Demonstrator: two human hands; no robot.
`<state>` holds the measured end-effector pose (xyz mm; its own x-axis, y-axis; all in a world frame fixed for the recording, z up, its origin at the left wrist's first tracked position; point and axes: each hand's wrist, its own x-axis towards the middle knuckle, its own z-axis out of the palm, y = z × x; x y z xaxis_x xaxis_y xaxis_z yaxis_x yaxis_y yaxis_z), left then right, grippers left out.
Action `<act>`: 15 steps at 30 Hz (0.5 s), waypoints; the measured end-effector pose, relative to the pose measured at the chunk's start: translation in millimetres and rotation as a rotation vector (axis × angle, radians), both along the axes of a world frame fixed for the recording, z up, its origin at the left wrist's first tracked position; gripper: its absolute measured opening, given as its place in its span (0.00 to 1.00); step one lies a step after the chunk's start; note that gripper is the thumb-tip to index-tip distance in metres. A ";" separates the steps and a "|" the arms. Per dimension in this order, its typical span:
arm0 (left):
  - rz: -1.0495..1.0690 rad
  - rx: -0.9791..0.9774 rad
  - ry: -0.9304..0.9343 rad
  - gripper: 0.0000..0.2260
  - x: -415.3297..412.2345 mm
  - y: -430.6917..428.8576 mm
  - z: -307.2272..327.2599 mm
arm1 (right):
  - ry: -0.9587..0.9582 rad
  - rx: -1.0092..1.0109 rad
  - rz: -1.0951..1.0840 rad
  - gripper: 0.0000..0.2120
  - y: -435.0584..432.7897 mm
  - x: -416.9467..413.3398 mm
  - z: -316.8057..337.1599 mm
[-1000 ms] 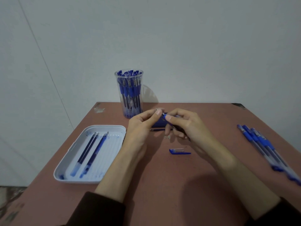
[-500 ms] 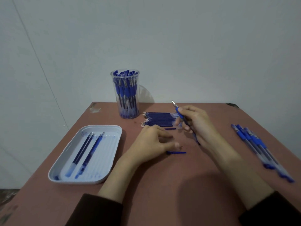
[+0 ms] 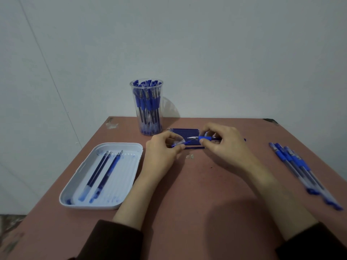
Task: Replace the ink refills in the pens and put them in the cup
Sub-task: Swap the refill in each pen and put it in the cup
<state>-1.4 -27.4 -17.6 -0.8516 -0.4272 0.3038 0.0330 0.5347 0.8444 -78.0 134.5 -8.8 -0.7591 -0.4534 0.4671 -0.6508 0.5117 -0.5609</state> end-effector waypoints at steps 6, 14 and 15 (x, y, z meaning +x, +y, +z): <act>-0.051 -0.024 0.008 0.06 0.6 2.3 0.6 | 0.007 0.055 0.015 0.03 0.0 2.5 1.4; -0.067 -0.008 0.032 0.07 -1.2 -0.2 -1.2 | -0.103 0.003 0.090 0.14 -1.2 3.2 7.3; -0.075 -0.014 0.029 0.07 -1.1 0.0 -1.0 | -0.103 0.009 0.092 0.13 -1.2 3.4 7.5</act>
